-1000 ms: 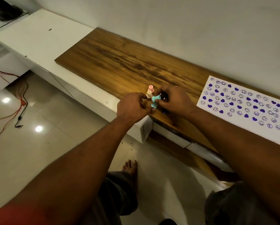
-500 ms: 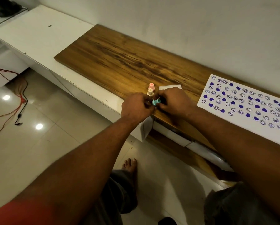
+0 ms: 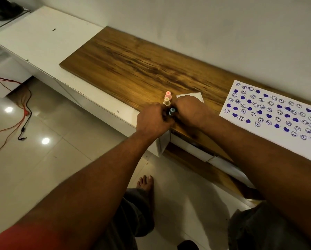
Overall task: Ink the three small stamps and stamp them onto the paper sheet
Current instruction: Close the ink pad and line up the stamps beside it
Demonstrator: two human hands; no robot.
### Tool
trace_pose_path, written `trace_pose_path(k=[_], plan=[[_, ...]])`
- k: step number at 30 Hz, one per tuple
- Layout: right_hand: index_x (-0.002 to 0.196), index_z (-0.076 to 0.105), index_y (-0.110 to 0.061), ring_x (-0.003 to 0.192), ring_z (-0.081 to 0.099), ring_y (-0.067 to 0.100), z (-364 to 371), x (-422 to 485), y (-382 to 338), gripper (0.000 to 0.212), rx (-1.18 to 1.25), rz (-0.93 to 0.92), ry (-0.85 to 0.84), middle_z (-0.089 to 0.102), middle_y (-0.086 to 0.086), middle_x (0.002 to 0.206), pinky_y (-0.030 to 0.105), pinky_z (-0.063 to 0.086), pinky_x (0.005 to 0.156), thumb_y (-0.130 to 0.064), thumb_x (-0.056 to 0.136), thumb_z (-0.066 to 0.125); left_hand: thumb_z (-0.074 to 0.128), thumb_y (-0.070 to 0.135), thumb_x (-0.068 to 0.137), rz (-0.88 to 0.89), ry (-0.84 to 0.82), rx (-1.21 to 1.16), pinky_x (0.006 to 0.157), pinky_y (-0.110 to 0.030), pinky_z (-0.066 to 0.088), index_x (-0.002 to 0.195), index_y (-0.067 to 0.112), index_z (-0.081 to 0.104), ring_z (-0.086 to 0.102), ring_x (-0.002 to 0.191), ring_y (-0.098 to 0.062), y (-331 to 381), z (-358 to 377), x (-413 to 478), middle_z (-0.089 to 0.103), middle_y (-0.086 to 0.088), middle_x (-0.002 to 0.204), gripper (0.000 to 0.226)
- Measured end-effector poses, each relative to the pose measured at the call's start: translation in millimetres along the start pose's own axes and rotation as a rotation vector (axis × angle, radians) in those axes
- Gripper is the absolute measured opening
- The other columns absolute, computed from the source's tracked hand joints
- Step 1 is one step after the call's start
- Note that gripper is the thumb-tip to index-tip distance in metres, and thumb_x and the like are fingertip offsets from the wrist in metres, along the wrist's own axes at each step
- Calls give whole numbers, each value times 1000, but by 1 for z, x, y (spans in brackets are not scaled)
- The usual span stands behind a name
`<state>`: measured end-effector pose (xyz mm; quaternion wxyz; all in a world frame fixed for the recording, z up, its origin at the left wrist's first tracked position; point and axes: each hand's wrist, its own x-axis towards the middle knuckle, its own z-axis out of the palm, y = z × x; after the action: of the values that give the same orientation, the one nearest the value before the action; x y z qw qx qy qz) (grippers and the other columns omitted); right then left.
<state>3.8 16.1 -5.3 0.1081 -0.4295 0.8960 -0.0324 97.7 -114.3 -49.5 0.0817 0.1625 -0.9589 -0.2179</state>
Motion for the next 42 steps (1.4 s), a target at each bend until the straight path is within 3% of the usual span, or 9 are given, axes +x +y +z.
trace_pose_path(k=[4,7,13,23,26,30,33,36,42], plan=[[116,72,-29,79,65,11,-9,-6,24,33,297,91,156,74,-4,92,23,44,63,-50,90,72,72,46,87,-4,21,-4,65,-28,56,103,28,78,64,76,-8,-3,2,0,71,10,89,24],[104,75,-30,76,64,9,-12,-5,44,35,356,192,300,74,-5,88,26,49,65,-59,85,74,75,41,86,-24,44,-31,63,-18,47,105,29,78,66,81,-6,-6,4,2,73,12,94,23],[110,75,-27,82,64,9,-3,-8,60,48,394,172,205,73,-7,94,23,44,62,-63,79,77,74,42,85,-15,68,-12,56,-15,31,107,30,76,57,77,-3,-3,6,2,63,16,91,25],[101,76,-29,71,61,7,10,1,29,23,288,57,228,71,-9,85,17,34,56,-49,88,75,73,46,86,-21,76,-20,62,-24,46,102,29,73,61,79,-8,-2,1,2,66,10,92,24],[96,74,-28,72,63,9,3,3,43,34,346,114,262,70,-8,81,23,45,60,-60,83,75,69,48,84,9,97,-50,61,-28,51,91,31,64,57,75,-8,0,-3,-1,62,11,86,19],[106,76,-23,81,62,11,-5,1,72,45,424,144,349,73,-4,93,24,42,63,-63,87,70,65,64,84,135,100,-41,53,-24,41,76,34,49,54,67,-8,9,-1,-7,57,12,77,36],[129,69,-21,112,60,23,0,1,83,51,269,164,303,69,5,128,37,48,89,-59,98,55,65,76,81,153,73,29,49,-20,28,67,33,39,45,56,-3,20,4,-11,47,16,64,52],[146,54,-26,138,46,31,6,0,83,55,123,151,170,54,4,151,51,38,110,-58,103,44,68,79,78,135,44,42,48,-18,24,71,34,39,44,57,-2,25,10,-13,48,16,69,54],[153,45,-25,138,46,32,8,-1,79,58,183,130,112,50,9,152,48,45,107,-54,103,46,63,83,78,63,2,38,49,-21,27,79,33,49,44,57,-2,29,17,-10,45,17,65,52]])
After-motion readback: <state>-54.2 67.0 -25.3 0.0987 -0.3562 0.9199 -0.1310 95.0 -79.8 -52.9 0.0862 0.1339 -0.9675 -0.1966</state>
